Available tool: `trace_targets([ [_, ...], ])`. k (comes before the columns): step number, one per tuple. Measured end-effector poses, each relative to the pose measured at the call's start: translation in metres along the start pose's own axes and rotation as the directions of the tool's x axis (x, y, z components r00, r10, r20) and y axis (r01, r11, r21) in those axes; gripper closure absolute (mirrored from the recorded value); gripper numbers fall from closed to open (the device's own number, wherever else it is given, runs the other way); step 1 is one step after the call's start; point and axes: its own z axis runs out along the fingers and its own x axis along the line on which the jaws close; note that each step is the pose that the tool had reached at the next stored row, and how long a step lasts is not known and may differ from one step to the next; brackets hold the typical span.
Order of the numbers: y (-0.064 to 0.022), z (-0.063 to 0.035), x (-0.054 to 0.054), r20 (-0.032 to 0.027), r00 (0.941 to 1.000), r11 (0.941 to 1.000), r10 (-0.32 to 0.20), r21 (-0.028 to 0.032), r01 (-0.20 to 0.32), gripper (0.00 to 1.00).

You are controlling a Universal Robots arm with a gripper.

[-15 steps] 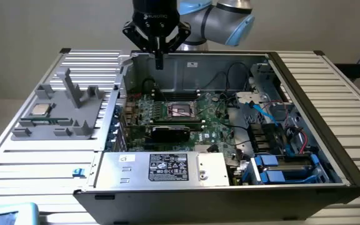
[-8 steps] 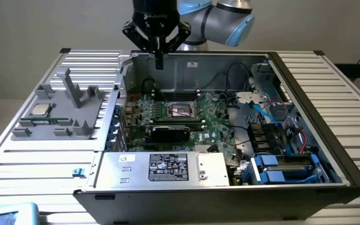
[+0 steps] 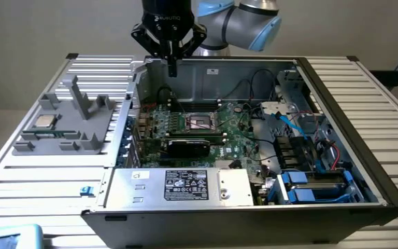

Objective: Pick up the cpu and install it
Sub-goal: 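Reach for the cpu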

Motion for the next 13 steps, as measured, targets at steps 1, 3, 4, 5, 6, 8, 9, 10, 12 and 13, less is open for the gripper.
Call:
trace_targets([
  [1, -0.0003, -0.0001, 0.004, 0.0000, 1.0000, 1.0000, 0.000, 0.0000, 0.000, 0.87],
  [3, -0.0008, -0.0003, 0.011, 0.0000, 1.0000, 1.0000, 0.000, 0.0000, 0.000, 0.87],
  [4, -0.0011, -0.0004, 0.015, 0.0000, 1.0000, 1.0000, 0.000, 0.0000, 0.000, 0.87],
  [5, -0.0014, -0.0005, 0.019, 0.0000, 1.0000, 1.0000, 0.000, 0.0000, 0.000, 0.87],
  [6, -0.0017, -0.0006, 0.023, 0.0000, 1.0000, 1.0000, 0.000, 0.0000, 0.000, 0.87],
  [8, -0.0022, -0.0008, 0.030, 0.0000, 1.0000, 1.0000, 0.000, 0.0000, 0.000, 0.87],
  [9, -0.0025, -0.0009, 0.033, -0.0001, 1.0000, 1.0000, 0.000, 0.0001, 0.000, 0.87],
  [10, -0.0027, -0.0009, 0.036, 0.0000, 1.0000, 1.0000, 0.000, 0.0000, 0.000, 0.87],
  [12, -0.0031, -0.0010, 0.042, -0.0001, 1.0000, 1.0000, 0.000, 0.0001, 0.000, 0.87],
  [13, -0.0034, -0.0011, 0.046, -0.0001, 1.0000, 1.0000, 0.000, 0.0001, 0.000, 0.87],
])
